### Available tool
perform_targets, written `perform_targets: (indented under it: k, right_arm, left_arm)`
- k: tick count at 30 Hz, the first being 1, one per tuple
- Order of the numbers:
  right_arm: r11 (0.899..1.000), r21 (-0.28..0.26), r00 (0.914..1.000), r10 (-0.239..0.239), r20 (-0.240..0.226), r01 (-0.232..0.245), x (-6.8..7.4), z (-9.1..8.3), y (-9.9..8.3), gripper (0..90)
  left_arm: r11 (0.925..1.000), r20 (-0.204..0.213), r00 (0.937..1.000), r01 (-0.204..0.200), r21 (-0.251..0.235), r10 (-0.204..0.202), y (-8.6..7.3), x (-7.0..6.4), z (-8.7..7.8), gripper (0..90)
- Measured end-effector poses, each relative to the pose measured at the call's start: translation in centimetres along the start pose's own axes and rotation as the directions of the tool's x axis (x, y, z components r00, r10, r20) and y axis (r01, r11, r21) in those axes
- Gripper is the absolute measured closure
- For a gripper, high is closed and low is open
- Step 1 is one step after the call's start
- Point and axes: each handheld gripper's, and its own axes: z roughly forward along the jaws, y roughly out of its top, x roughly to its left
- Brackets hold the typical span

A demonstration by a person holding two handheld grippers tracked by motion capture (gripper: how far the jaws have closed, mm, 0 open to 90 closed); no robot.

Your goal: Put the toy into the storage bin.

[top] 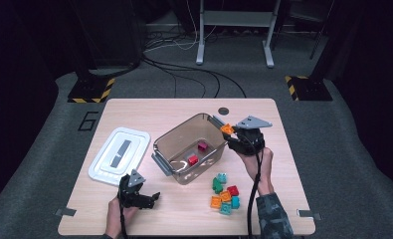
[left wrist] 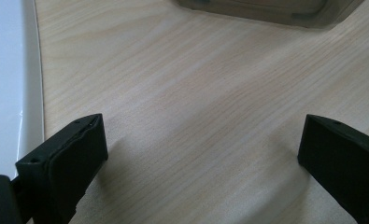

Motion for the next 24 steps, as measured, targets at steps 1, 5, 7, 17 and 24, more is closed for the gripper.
perform_targets:
  k: [1,5,7,17,24]
  right_arm:
    - [1.000,0.002,1.0000,0.001,-0.004,-0.001,0.0,0.1,0.1,58.5]
    - [1.000,0.006,0.9999,-0.009,-0.009,0.009,0.1,0.9,0.6,58.5]
    - [1.000,0.010,0.9999,-0.009,-0.014,0.009,0.1,1.3,0.8,58.4]
    - [1.000,0.027,0.9994,-0.008,-0.033,0.009,0.2,2.9,1.2,58.4]
    - [0.999,0.041,0.9984,-0.011,-0.055,0.014,0.3,3.7,1.4,58.2]
  left_arm:
    - [1.0000,0.000,1.0000,-0.002,0.004,0.002,0.0,0.0,0.0,1.2]
    - [1.0000,-0.001,1.0000,0.004,-0.003,-0.004,0.0,0.0,0.0,1.2]
    - [1.0000,0.000,1.0000,0.005,-0.004,-0.005,0.0,0.0,0.0,1.2]
    - [1.0000,-0.001,1.0000,0.004,-0.004,-0.004,0.0,0.0,0.0,1.2]
    - [1.0000,-0.002,1.0000,0.002,-0.004,-0.002,0.0,0.0,0.0,1.2]
